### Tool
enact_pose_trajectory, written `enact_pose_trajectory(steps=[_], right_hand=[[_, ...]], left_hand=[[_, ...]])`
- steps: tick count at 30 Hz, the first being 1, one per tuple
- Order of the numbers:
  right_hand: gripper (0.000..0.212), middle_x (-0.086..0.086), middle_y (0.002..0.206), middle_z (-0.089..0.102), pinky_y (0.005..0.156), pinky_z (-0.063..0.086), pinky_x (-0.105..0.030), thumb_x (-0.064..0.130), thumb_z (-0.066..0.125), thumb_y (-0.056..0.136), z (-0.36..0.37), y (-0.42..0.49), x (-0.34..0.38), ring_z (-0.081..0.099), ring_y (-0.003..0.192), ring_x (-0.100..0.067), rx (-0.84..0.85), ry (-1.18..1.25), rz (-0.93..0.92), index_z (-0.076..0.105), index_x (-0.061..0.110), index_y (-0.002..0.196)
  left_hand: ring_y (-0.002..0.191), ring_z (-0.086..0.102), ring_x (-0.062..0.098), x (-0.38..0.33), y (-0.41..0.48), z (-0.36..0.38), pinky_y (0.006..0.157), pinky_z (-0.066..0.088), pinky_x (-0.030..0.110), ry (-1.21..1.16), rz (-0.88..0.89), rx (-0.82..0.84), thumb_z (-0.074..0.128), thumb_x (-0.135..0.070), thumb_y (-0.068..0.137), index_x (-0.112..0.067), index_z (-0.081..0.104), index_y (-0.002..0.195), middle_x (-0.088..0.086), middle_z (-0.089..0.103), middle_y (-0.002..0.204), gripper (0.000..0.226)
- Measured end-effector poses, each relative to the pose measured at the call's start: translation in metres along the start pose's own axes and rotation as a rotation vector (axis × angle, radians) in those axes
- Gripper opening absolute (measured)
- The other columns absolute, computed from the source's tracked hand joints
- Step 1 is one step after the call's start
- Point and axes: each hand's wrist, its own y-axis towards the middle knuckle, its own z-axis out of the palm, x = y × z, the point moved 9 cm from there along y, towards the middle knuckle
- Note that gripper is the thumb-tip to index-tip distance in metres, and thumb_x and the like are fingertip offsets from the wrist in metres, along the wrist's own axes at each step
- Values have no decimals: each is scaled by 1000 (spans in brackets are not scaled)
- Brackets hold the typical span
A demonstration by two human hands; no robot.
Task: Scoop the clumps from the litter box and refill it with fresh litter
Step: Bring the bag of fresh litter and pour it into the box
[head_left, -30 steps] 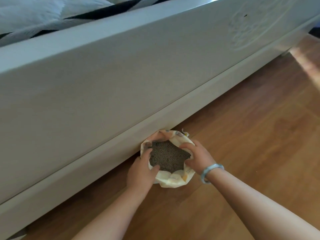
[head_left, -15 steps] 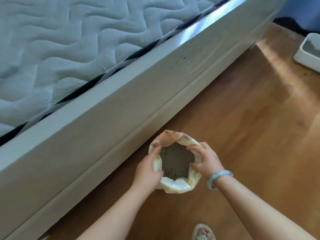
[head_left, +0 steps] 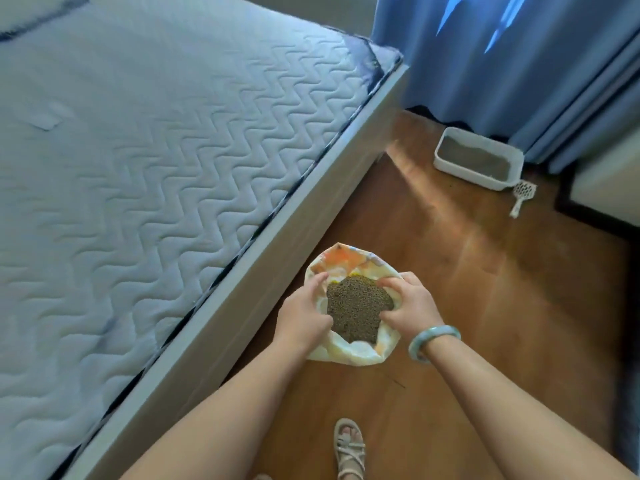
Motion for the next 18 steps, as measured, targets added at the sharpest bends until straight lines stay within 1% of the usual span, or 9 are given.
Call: enact_pose_trajectory(steps=[2, 6, 9, 13, 16, 18], right_hand=[[51, 7, 103, 44, 79, 40, -19, 0, 69, 68, -50, -4, 17, 49, 91, -9, -36, 11, 5, 63, 22, 114], [50, 12, 102, 43, 83, 46, -28, 4, 68, 67, -135, -6, 38, 50, 93, -10, -126, 48, 30, 64, 27, 112], [48, 11, 102, 43, 81, 46, -29, 9, 70, 68, -182, -2, 44, 51, 91, -11, -177, 67, 37, 64, 27, 112], [47, 10, 102, 43, 78, 42, -26, 13, 73, 68, -231, 12, 41, 48, 90, -11, -234, 76, 64, 64, 27, 112], [48, 7, 105, 43, 77, 38, -22, 14, 72, 69, -260, 26, 34, 45, 92, -10, -262, 77, 85, 63, 25, 115], [49, 7, 107, 44, 78, 39, -22, 14, 72, 69, -278, 38, 28, 46, 94, -10, -283, 78, 109, 62, 26, 115]], left_hand=[[95, 62, 24, -52, -4, -16, 80, 51, 30, -10, 24, -20, 60, -3, 65, -37, 48, 133, -1, 64, 114, 77], [93, 61, 19, -140, -4, -35, 78, 51, 31, -10, 93, -56, 66, -12, 70, -38, 49, 131, -3, 66, 110, 68], [94, 61, 19, -192, 4, -42, 74, 49, 28, 29, 136, -63, 61, -5, 71, -39, 48, 132, -3, 65, 114, 71], [98, 59, 18, -249, 24, -43, 77, 51, 30, 56, 174, -44, 58, -3, 71, -41, 47, 133, -4, 62, 118, 73], [102, 58, 18, -286, 45, -39, 82, 51, 30, 76, 201, -23, 60, -3, 72, -39, 48, 132, -3, 62, 119, 72], [104, 58, 19, -307, 61, -35, 85, 51, 32, 84, 215, -8, 60, -2, 71, -39, 49, 132, -3, 62, 120, 71]])
